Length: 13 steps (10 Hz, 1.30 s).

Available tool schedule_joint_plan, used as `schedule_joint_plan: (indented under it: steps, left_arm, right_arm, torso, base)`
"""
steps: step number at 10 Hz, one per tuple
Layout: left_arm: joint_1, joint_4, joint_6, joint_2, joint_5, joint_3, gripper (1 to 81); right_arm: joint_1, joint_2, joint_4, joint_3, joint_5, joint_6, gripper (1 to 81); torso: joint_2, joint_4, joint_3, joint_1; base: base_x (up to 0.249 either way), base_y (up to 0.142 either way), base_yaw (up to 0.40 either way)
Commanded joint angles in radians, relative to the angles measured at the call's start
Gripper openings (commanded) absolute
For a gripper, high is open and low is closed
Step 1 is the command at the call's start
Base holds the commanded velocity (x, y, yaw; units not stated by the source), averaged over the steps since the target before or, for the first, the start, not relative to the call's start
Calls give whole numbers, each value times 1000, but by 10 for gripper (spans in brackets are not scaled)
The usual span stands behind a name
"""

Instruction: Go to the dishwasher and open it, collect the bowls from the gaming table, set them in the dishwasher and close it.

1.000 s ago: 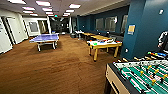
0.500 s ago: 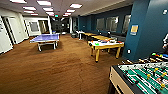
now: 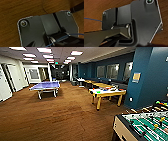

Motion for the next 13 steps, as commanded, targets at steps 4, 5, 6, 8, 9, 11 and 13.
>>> schedule_joint_plan:
  steps: [4, 5, 6, 8, 9, 11, 13]
  left_arm:
    - [-59, -4, -1, -5, 42, -2, 811]
    - [-59, -4, -1, -6, 42, -2, 811]
    - [-59, -4, -1, -6, 42, -2, 811]
    - [-59, -4, -1, -6, 42, -2, 811]
    - [-59, -4, -1, -8, 42, -2, 811]
    - [-59, -4, -1, -8, 42, -2, 811]
    - [-59, -4, -1, -6, 42, -2, 811]
  right_arm:
    - [52, -1, -7, 8, -48, -4, 811]
    - [51, -1, -7, 8, -48, -4, 811]
    - [52, -1, -7, 8, -48, -4, 811]
    - [52, -1, -7, 8, -48, -4, 811]
    - [49, 0, -7, 8, -48, -4, 811]
    - [49, 0, -7, 8, -47, -4, 811]
    - [48, 0, -7, 8, -47, -4, 811]
  torso:
    - [0, 0, 0, 1]
    - [0, 0, 0, 1]
    - [0, 0, 0, 1]
    - [0, 0, 0, 1]
    - [0, 0, 0, 1]
    - [0, 0, 0, 1]
    - [0, 0, 0, 1]
  base:
    - [187, 54, 0]
    - [189, 0, 0]
    - [190, 0, 0]
    - [191, 0, 0]
    - [192, 0, 0]
    - [193, 0, 0]
    - [201, 0, 0]
